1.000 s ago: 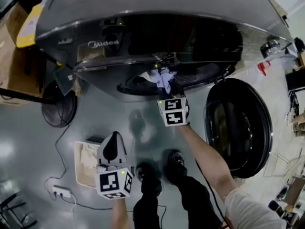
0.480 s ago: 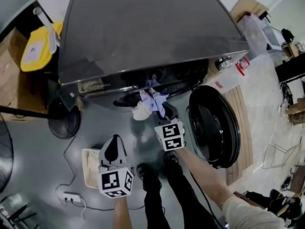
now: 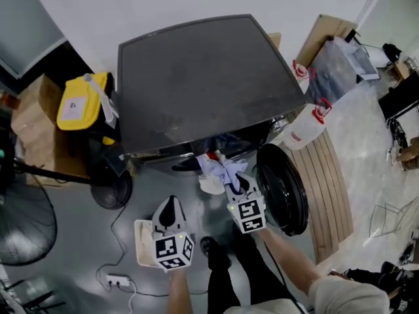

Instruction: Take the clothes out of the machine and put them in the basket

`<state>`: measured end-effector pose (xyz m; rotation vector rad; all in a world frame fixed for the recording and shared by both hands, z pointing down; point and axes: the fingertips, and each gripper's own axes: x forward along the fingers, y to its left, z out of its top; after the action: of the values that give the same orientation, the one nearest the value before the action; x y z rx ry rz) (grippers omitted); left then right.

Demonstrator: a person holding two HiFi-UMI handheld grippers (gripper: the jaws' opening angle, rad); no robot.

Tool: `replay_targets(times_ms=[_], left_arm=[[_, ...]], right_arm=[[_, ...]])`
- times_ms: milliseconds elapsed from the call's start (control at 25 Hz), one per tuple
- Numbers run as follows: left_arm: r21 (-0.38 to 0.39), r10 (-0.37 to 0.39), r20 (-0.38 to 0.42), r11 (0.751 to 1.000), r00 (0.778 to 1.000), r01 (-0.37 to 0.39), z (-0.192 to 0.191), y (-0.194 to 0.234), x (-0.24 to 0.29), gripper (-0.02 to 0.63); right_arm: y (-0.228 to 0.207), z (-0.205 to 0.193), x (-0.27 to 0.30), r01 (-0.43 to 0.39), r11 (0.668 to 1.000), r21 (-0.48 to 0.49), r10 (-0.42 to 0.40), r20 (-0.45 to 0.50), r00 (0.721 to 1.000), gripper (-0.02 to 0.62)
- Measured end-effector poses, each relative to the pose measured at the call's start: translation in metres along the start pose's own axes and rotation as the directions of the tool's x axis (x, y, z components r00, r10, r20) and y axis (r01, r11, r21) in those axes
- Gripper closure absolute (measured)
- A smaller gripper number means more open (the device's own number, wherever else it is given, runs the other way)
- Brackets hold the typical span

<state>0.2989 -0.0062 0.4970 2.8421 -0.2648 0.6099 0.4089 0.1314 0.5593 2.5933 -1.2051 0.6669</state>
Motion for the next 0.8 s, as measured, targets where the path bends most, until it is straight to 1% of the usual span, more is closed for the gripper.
replay_targets(times_ms=[200,320,520,640,800], left_arm=[[0.02,0.009,0.028,1.0,1.0,-0.009,0.043,-0.016,-0.023,0.589],[0.029,0.014,0.046,0.999,0.999,-0.015,0.068,-0.017,-0.042,0.589],[0.024,0.03,0.067,0.999,0.997,-0.032,0.107,-0.024,-0.067,0.589],[0.036,0.03,0.074,0.999,0.997,-0.032,0.131,-0.026,-0.081,0.589],[0.049,0.049,0.097,0.997,0.994,-0.054,0.15,-0.023,-0.113,0.589]], right_arm=[[0.0,0.057,-0.055,-0.017,1.0,-0.018,0.018,0.047,0.999,0.483],[0.009,0.096,-0.084,-0.024,0.999,-0.032,0.027,0.089,0.996,0.483],[0.01,0.156,-0.126,-0.042,0.998,-0.051,0.049,0.13,0.99,0.483],[0.014,0.189,-0.144,-0.069,0.996,-0.053,0.076,0.148,0.986,0.483],[0.037,0.222,-0.172,-0.114,0.988,-0.104,0.13,0.17,0.977,0.483]])
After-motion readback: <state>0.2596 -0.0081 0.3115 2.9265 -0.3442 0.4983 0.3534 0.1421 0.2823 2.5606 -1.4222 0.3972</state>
